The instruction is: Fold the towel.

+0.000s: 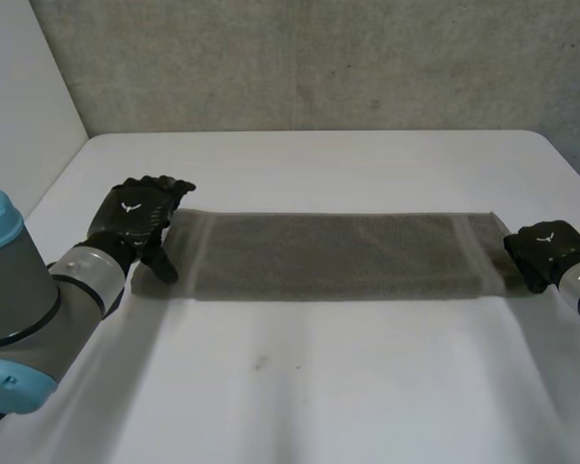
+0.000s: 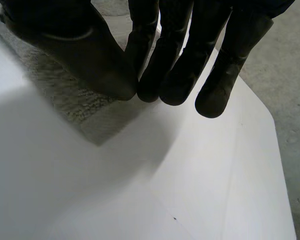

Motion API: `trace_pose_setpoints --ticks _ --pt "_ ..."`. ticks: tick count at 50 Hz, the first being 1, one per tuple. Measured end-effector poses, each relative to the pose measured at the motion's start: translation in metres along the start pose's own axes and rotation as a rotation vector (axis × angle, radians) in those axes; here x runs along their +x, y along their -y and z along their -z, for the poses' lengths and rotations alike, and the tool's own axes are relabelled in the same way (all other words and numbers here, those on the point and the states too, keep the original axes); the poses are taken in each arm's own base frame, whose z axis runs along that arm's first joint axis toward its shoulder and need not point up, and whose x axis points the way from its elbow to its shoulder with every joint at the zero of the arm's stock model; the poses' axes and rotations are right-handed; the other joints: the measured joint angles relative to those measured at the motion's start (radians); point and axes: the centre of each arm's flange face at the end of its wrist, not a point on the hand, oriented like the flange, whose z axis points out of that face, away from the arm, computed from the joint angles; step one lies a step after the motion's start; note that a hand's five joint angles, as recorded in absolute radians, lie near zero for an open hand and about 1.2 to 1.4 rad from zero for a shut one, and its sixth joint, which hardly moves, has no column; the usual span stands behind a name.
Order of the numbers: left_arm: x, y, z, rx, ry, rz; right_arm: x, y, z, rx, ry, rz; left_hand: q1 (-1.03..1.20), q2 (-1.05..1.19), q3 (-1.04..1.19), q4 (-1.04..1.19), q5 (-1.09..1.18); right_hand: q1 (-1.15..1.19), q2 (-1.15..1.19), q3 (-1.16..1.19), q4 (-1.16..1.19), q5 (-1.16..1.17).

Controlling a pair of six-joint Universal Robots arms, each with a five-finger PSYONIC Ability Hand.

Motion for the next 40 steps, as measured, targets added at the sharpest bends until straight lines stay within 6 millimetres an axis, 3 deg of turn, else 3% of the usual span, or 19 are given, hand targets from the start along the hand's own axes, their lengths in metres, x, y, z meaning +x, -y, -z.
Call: trace_pose_setpoints --ticks 9,12,13,16,33,40 --pt "0.001 -0.001 0.001 -0.004 -0.003 0.0 0.021 -0.004 -0.002 -0.017 -0.054 -0.012 -0.001 0.0 -0.002 -0.001 0.0 0.002 0.0 0.0 0.0 0.001" --pt "0.001 -0.001 0.001 -0.004 -0.003 0.0 0.026 -0.006 -0.002 -0.022 -0.062 -0.018 -0.001 0.0 -0.002 -0.001 0.0 -0.288 -0.295 -0.293 -0.293 -0.309" --pt "0.001 -0.001 0.001 -0.004 -0.003 0.0 0.026 -0.006 -0.001 -0.023 -0.061 -0.022 -0.001 0.0 -0.002 -0.001 0.0 -0.504 -0.51 -0.488 -0.487 -0.513" --pt "0.001 -0.001 0.002 -0.005 -0.003 0.0 0.025 -0.007 0.001 -0.023 -0.05 -0.03 -0.001 0.0 -0.002 -0.001 0.0 -0.68 -0.673 -0.691 -0.69 -0.72" --pt "0.001 -0.001 0.002 -0.004 -0.002 0.0 0.006 -0.003 0.011 0.045 0.107 -0.061 -0.001 0.0 -0.001 -0.001 0.0 -0.68 -0.671 -0.689 -0.691 -0.697" --pt "0.001 -0.002 0.003 -0.005 -0.003 0.0 0.004 -0.007 0.006 0.045 0.118 -0.064 -0.001 0.0 -0.001 -0.001 0.0 -0.525 -0.524 -0.529 -0.535 -0.543"
